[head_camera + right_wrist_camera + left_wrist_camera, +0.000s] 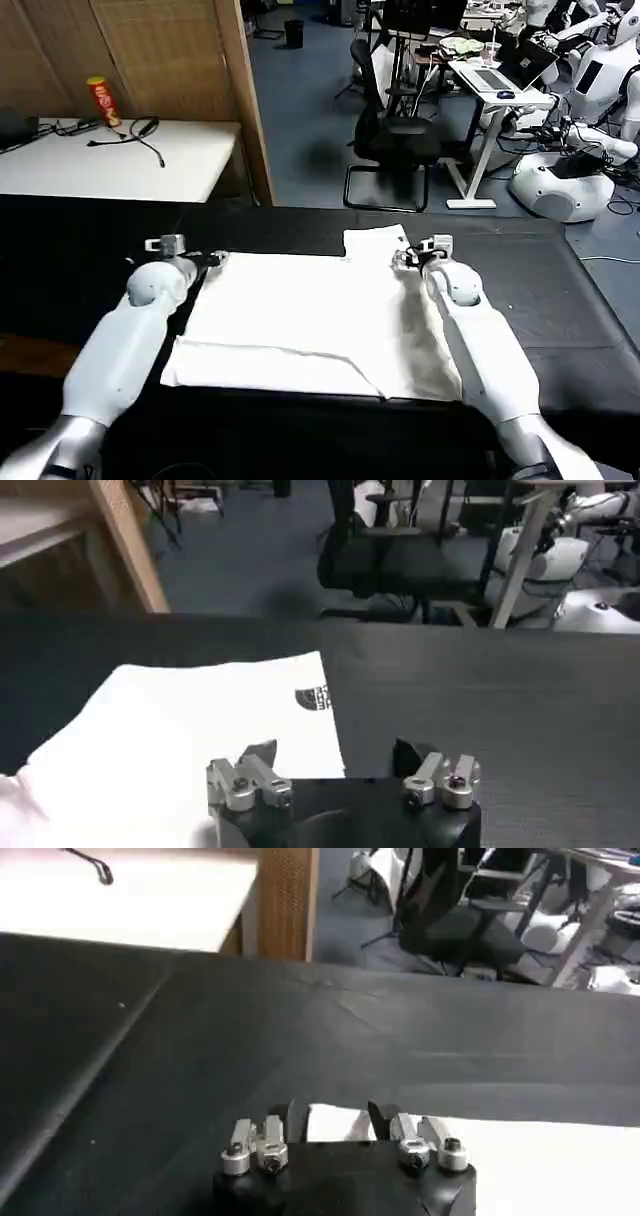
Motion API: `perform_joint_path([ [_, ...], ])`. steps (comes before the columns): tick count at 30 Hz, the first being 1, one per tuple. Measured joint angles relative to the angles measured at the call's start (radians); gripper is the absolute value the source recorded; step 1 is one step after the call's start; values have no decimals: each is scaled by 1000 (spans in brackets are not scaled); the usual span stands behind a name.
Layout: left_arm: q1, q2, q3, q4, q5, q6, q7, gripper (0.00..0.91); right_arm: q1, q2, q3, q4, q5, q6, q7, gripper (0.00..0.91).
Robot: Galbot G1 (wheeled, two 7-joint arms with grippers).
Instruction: Fold and organize the clothes.
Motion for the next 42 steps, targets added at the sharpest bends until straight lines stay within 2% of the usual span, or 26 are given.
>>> perform_joint_path([
  [2,1,1,-1,3,1,0,-1,98,1,0,0,0,0,-3,-2,117],
  [5,4,2,-2,3,1,2,1,39,-1,0,0,5,2,-7,-2,68],
  [8,11,2,-3,-8,-3,6,6,0,-8,-1,1,15,2,-6,-4,39],
  [11,17,3,-5,-24,-7,9,6,0,-15,-3,6,23,2,13,-11,20],
  [19,30,4,-30,-63,-5,1,-6,0,-44,-28,23,69,0,123,-57,0],
  [22,43,15,-38,-92,-10,2,-13,0,-68,-48,29,110,4,141,-81,0],
  [32,138,89,-91,-286,-67,11,-30,0,-217,-138,69,344,34,143,-111,0],
  [38,260,149,-141,-455,-96,7,-29,0,-316,-191,98,475,60,139,-116,0],
  [42,360,191,-178,-557,-102,5,-34,0,-384,-227,113,561,60,114,-100,0],
])
